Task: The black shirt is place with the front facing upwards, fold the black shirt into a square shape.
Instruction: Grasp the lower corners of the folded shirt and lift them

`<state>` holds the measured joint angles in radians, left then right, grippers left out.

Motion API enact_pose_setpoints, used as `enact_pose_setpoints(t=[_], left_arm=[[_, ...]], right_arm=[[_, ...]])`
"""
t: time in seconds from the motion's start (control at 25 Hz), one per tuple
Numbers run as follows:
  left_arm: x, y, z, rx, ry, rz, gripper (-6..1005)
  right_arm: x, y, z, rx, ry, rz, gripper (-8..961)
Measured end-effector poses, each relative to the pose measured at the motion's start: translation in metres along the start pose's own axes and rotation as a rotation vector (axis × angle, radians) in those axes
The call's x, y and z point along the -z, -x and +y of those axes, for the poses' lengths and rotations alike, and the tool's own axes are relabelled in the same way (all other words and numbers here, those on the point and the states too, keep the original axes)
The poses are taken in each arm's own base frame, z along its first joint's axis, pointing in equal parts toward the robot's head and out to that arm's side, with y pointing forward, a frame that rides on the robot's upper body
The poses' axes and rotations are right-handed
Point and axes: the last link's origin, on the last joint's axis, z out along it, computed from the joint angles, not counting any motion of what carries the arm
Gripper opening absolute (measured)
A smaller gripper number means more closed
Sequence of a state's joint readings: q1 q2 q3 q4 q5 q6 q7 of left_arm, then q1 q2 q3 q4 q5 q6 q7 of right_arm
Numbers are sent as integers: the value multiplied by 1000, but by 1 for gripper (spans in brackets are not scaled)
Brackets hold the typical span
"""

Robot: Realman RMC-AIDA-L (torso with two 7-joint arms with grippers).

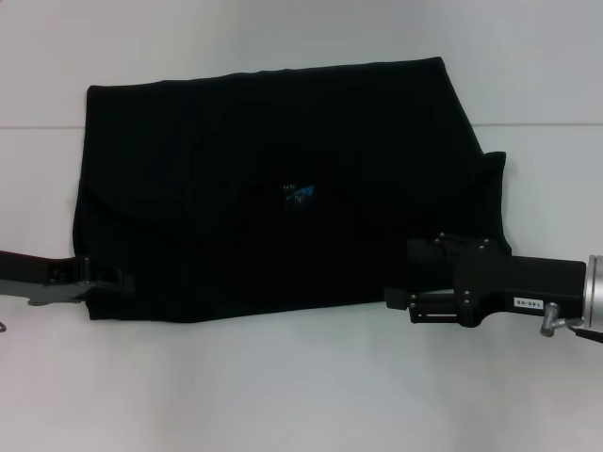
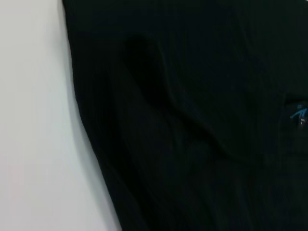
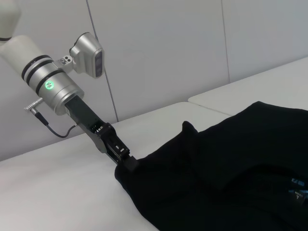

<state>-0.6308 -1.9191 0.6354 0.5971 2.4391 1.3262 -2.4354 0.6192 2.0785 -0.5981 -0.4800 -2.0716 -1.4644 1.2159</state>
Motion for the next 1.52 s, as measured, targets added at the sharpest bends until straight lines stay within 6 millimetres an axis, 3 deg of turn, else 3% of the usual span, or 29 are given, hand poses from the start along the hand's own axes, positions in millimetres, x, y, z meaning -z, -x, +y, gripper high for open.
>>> enact_pose_setpoints(t=[0.4, 0.64, 0.84, 0.96, 1.12, 1.4, 1.52], left_arm=[[0, 2, 3, -5, 15, -19, 272], [0, 3, 4, -5, 25, -23, 42], [1, 2, 4, -11, 24, -26, 29], [1, 2, 4, -12, 22, -24, 29], [1, 1, 3, -17, 18, -22, 29], [1, -1, 5, -23, 19, -19, 29], [2, -1, 5, -23, 19, -19, 29]], right_arm=[[10, 3, -7, -99, -23, 2, 914], [50, 28, -41, -375, -148, 66, 914], [92, 55, -73, -698, -318, 180, 914], [103, 62, -84, -823, -404, 253, 913], [94, 68, -92, -835, -485, 344, 912], [42, 55, -89, -797, -476, 451, 909], [30, 49, -88, -791, -481, 465, 909]])
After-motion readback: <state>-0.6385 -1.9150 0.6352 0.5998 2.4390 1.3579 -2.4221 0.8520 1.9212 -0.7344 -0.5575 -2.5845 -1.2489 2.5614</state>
